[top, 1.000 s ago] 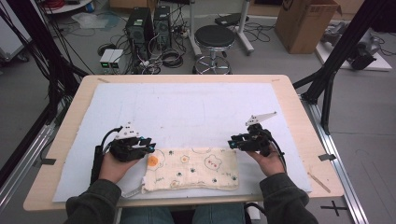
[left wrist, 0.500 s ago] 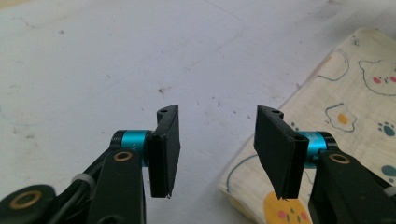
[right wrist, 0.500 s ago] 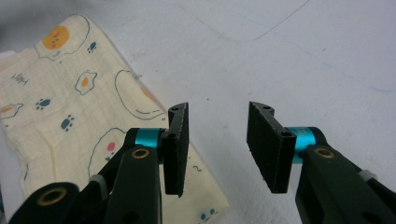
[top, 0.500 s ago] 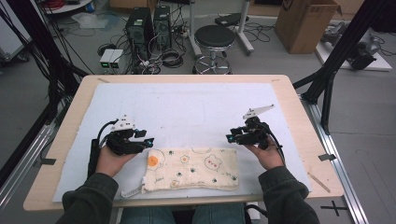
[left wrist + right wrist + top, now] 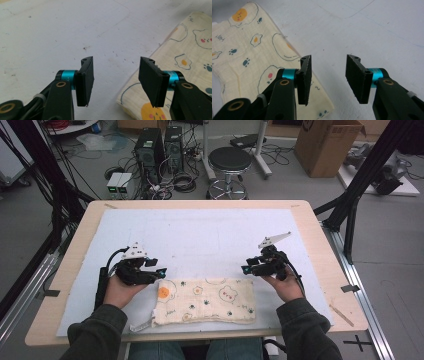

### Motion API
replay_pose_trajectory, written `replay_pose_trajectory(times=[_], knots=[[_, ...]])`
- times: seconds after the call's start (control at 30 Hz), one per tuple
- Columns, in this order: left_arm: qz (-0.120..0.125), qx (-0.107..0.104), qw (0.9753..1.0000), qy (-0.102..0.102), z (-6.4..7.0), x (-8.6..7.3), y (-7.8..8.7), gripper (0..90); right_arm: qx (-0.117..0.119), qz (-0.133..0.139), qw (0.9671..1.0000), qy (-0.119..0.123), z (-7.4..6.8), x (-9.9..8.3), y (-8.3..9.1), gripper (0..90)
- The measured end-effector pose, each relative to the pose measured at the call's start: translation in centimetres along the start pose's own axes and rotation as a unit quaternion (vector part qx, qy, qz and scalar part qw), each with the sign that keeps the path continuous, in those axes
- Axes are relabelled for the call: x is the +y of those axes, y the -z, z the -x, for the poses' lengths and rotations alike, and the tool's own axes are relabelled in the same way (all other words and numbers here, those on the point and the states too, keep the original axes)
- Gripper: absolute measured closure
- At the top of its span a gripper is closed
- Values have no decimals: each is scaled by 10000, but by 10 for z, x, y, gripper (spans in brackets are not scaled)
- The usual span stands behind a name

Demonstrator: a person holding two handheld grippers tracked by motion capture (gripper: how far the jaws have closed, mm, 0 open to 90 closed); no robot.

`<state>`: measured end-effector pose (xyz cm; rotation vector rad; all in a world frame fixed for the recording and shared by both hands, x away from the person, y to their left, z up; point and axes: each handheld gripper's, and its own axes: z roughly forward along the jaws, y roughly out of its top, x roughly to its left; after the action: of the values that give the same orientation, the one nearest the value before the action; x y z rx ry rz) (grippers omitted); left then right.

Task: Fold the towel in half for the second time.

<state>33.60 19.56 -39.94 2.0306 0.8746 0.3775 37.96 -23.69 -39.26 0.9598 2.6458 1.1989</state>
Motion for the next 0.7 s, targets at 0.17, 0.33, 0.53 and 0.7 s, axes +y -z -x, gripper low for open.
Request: replay_pose_trajectory(times=[0.17,0.33,0.53,0.7], knots=[[-45,-9,10000,25,0,-5,-2,457,-38,-112,9999,-83,0,-4,-2,548],[-85,-19,10000,35,2,-14,-5,456,-55,-123,9999,-50,-1,-8,-5,549],[-265,-50,9996,97,0,-22,-12,476,-96,-270,9995,-120,3,-15,-12,566],[-363,-95,9992,129,-2,-23,-17,519,-26,-408,9989,-235,7,-23,-17,633]])
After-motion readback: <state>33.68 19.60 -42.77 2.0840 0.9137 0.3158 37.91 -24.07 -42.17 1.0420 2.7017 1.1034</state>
